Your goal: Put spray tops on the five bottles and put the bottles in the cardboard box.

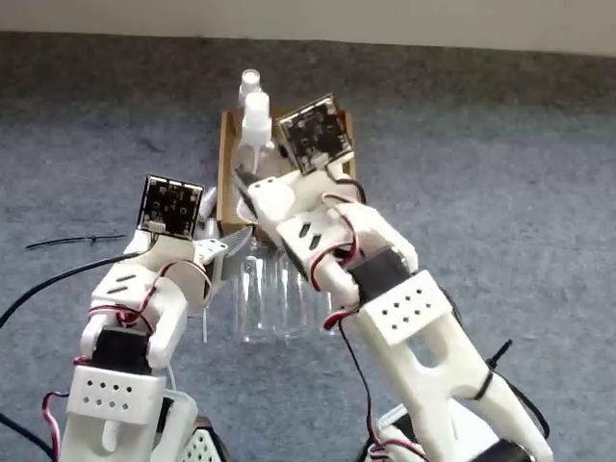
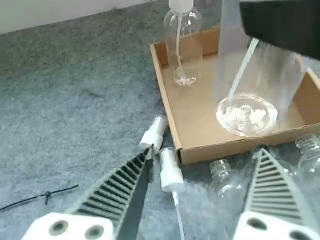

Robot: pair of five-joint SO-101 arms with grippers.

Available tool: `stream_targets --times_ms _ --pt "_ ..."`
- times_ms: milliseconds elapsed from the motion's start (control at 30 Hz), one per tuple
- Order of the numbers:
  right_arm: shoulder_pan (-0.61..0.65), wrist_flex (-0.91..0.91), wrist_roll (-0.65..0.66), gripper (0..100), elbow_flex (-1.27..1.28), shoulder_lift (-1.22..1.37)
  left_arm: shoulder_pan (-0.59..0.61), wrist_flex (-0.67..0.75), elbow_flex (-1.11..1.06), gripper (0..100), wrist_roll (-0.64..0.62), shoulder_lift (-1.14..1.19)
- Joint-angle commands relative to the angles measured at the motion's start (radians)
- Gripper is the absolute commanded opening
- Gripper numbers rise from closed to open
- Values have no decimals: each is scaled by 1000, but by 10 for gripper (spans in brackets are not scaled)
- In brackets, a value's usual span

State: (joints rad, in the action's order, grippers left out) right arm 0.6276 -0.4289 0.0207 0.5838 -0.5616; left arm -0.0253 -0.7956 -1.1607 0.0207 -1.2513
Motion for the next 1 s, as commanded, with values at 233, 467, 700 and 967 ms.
stream_targets --times_ms 233,467,700,967 --pt "-45 358 -6 5 -62 317 229 86 -16 211 -3 1" --pt "-25 558 98 5 -59 470 297 95 -10 210 -8 2" --pt "-25 705 98 5 -61 588 300 95 -8 210 -26 2" --pt "-25 846 98 5 -64 711 298 95 -8 210 -26 2"
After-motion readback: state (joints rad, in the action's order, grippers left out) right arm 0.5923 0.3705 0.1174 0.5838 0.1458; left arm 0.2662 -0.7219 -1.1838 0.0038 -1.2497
